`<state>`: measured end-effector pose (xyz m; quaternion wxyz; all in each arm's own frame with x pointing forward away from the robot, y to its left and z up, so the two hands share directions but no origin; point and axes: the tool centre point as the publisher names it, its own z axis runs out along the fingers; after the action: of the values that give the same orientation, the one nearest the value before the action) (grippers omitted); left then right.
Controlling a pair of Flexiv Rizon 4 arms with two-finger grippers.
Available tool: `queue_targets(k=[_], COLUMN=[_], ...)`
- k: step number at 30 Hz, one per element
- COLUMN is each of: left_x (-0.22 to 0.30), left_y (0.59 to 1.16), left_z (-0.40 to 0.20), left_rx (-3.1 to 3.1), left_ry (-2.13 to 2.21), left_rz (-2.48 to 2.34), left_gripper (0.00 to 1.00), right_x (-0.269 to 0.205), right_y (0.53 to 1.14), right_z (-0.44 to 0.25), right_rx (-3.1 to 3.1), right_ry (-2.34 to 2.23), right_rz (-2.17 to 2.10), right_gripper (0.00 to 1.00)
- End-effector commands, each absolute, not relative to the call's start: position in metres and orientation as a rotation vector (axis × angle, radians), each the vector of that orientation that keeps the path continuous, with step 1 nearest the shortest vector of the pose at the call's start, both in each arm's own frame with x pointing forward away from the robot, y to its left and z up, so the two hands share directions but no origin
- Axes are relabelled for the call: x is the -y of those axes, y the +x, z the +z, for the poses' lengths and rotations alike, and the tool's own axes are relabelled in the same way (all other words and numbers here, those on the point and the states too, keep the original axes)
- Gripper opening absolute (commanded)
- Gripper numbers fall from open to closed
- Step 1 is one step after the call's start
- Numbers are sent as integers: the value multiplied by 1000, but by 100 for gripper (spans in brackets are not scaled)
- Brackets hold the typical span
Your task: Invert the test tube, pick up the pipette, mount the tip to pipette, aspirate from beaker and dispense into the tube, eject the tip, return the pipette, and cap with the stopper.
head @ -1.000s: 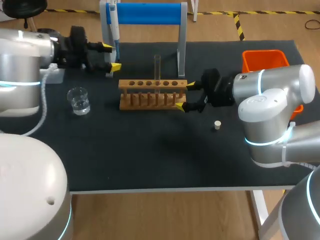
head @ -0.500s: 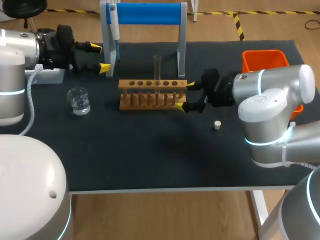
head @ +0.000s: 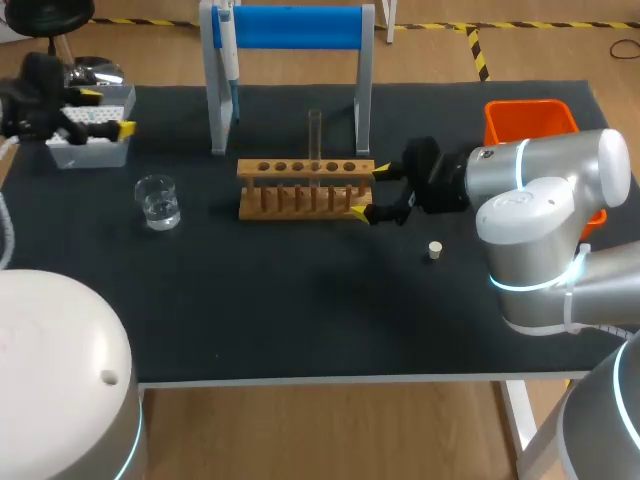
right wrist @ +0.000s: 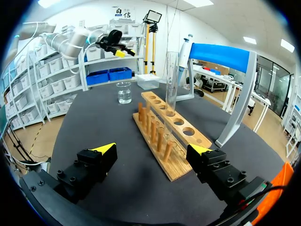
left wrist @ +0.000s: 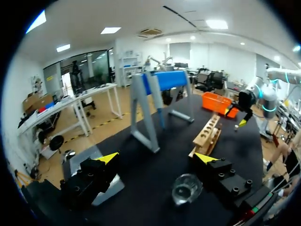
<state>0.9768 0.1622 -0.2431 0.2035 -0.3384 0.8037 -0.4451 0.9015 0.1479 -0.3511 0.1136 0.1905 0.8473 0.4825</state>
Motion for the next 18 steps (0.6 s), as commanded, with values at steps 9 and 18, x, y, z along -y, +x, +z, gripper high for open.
queue_targets(k=[9, 18], left_x=[-226, -231], left_y=[940, 939], left_z=[-245, -244], left_rx=[-2128, -2100], left_ry=[-1183, -1216], left_rz=[-1043, -1027], left_gripper=[100, 100], right_x=[-147, -147], right_y=[901, 901], right_z=[-351, -351], right_rx=[-2487, -2487], right_ry=[558, 558], right_rz=[1417, 1417], right_gripper=[100, 100])
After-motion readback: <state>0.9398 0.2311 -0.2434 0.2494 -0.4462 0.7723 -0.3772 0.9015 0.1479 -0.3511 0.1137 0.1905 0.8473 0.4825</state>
